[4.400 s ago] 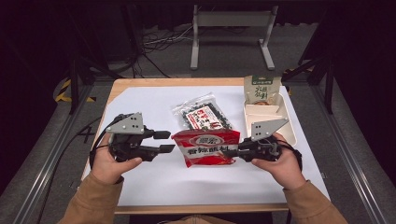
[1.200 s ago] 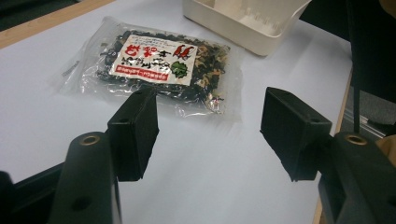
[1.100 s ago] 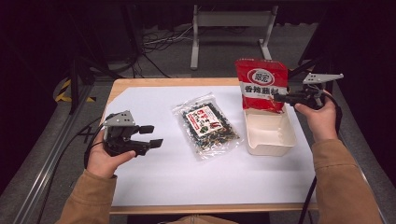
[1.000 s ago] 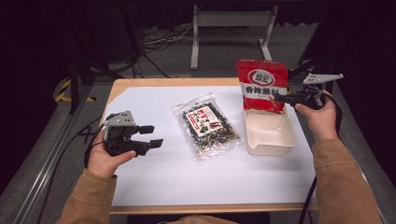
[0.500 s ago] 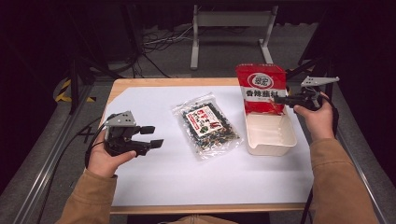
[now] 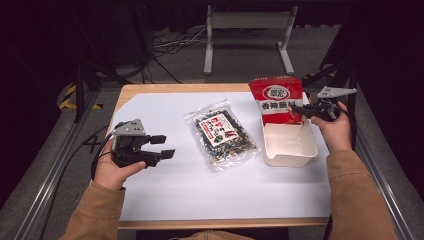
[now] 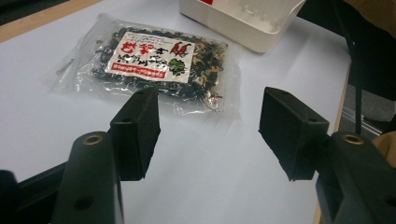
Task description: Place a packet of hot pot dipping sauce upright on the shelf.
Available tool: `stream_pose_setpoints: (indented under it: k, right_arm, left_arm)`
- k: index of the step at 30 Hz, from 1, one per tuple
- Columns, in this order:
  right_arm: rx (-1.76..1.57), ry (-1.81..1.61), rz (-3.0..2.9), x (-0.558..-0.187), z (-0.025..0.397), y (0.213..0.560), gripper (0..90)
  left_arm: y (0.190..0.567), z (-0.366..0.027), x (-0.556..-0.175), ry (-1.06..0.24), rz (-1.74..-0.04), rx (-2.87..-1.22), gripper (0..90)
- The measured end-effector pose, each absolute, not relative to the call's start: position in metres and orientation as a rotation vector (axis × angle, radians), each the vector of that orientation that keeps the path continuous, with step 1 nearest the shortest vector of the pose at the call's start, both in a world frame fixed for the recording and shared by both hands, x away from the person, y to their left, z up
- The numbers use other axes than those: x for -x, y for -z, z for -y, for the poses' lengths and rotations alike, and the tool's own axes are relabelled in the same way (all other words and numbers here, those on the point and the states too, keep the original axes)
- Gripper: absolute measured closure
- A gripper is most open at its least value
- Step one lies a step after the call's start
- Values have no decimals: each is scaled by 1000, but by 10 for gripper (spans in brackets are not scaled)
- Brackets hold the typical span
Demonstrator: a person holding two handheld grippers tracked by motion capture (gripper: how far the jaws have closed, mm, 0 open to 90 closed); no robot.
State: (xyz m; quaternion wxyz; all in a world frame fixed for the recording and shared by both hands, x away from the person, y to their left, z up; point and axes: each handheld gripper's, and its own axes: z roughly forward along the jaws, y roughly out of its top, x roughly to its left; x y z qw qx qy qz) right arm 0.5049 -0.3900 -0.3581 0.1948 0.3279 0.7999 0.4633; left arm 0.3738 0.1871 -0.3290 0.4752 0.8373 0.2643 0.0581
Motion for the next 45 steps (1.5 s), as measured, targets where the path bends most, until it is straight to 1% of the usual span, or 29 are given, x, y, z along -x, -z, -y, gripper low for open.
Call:
stream_pose_setpoints:
  k: [6, 14, 24, 27, 28, 29, 31, 32, 34, 35, 38, 43, 45]
  right_arm:
    - [-912, -1194, -2259, -502, 390, 363, 806]
    - [-948, -1076, -2288, -499, 388, 373, 803]
    - [-954, -990, -2307, -498, 383, 374, 782]
    - [-966, -1001, -2291, -497, 384, 373, 718]
    - [-974, -1008, -2280, -496, 384, 372, 684]
    - [-977, -1015, -2263, -495, 384, 370, 629]
    - [-982, -1025, -2224, -493, 383, 368, 468]
    - [-991, -1030, -2215, -493, 382, 366, 437]
    - [-984, -1005, -2210, -490, 381, 364, 404]
    - [-984, -1005, -2210, -490, 381, 364, 404]
    - [-1004, -1002, -2178, -485, 381, 360, 341]
    - [-1006, -1013, -2145, -473, 380, 355, 311]
    - [-1021, -1018, -2127, -467, 380, 352, 286]
  left_arm:
    - [330, -187, -374, -135, -646, -2045, 381]
    - [331, -187, -374, -132, -645, -2047, 381]
    - [335, -186, -378, -122, -655, -2045, 381]
    - [336, -185, -379, -119, -657, -2050, 379]
    - [336, -184, -379, -116, -655, -2052, 378]
    - [337, -184, -380, -114, -655, -2052, 378]
    - [337, -184, -381, -116, -654, -2053, 377]
    - [337, -184, -381, -115, -655, -2053, 377]
    - [337, -183, -381, -113, -658, -2052, 373]
    - [337, -183, -381, -111, -659, -2051, 373]
    - [338, -183, -383, -115, -661, -2050, 356]
    - [339, -184, -386, -133, -667, -2050, 354]
    - [339, -185, -387, -142, -669, -2054, 355]
